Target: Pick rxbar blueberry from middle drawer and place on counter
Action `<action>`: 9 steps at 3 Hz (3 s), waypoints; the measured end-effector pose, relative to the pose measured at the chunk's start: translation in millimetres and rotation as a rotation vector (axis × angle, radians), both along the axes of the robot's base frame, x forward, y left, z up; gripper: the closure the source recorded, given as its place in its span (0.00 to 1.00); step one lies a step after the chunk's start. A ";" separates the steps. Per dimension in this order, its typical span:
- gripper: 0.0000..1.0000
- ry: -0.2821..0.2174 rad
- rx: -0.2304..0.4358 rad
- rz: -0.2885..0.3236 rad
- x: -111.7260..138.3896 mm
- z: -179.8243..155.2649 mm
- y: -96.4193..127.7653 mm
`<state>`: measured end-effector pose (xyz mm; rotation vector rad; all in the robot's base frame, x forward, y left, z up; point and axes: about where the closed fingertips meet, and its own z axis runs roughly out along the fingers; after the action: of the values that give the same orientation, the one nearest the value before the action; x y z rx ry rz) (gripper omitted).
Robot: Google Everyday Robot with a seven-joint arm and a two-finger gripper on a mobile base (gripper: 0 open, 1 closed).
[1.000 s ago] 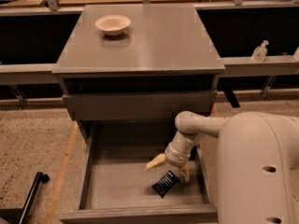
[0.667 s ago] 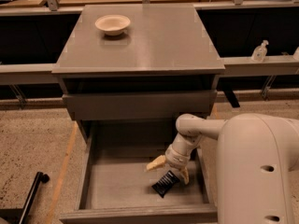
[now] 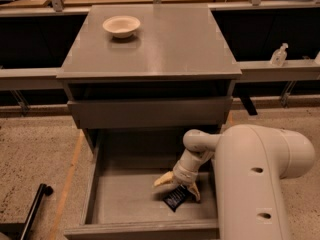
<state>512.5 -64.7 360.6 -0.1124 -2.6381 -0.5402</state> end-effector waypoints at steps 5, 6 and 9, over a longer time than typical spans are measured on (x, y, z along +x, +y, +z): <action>0.88 0.016 -0.003 -0.014 1.2 6.3 1.2; 1.00 0.054 -0.012 -0.055 -1.1 -16.7 -2.2; 1.00 0.054 -0.012 -0.055 -1.0 -1.7 -2.3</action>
Offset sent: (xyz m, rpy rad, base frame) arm 0.0105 0.0039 -0.0779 -0.0275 0.1187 -0.1156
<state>511.5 -67.0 359.0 -0.2016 -2.5924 -0.5322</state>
